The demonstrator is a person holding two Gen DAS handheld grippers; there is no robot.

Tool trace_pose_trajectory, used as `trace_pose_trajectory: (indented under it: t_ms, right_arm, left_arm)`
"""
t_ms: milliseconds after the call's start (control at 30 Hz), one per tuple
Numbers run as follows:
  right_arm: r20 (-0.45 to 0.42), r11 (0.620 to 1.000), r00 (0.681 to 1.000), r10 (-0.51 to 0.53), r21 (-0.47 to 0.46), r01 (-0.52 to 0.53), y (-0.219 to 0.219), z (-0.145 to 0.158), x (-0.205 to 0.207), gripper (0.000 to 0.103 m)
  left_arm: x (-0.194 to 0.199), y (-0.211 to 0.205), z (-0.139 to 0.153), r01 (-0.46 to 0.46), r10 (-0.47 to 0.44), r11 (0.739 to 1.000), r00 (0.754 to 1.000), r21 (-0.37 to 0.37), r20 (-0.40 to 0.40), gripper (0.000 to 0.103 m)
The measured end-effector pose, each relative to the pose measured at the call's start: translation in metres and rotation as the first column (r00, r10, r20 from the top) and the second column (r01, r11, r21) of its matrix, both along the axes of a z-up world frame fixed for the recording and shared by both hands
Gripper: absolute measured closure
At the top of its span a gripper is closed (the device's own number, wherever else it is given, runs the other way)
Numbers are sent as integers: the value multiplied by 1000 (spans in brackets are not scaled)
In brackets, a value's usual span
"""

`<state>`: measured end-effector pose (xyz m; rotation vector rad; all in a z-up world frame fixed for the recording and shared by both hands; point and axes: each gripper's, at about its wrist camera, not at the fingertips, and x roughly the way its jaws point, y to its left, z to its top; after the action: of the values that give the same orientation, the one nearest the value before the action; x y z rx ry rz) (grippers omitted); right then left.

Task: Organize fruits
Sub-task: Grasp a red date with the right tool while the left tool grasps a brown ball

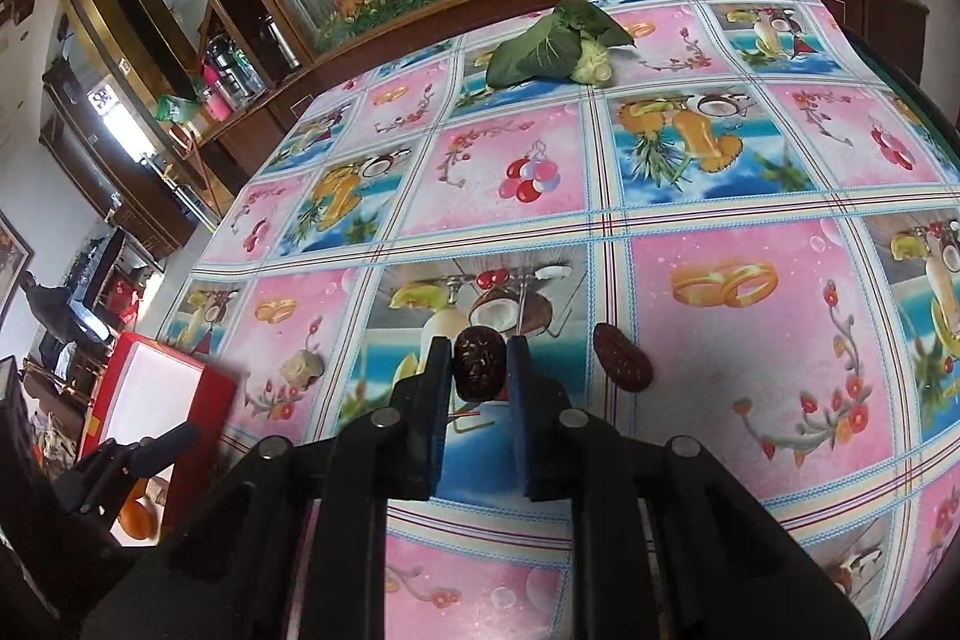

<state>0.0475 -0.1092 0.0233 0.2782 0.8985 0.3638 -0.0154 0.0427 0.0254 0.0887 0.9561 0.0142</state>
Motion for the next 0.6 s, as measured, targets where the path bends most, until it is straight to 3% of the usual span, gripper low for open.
trace_pose_trajectory:
  t_ms: [100,600]
  right_arm:
    - [2,1000,1000,4,4,-4,1,1,-1,83]
    - [3,1000,1000,13,3,-13,5,0,-3,83]
  left_arm:
    - [4,-2,-5,1,-1,1000,1000,-1,-11,28]
    - [8,-8,-12,61,-62,996,998,-68,-11,73]
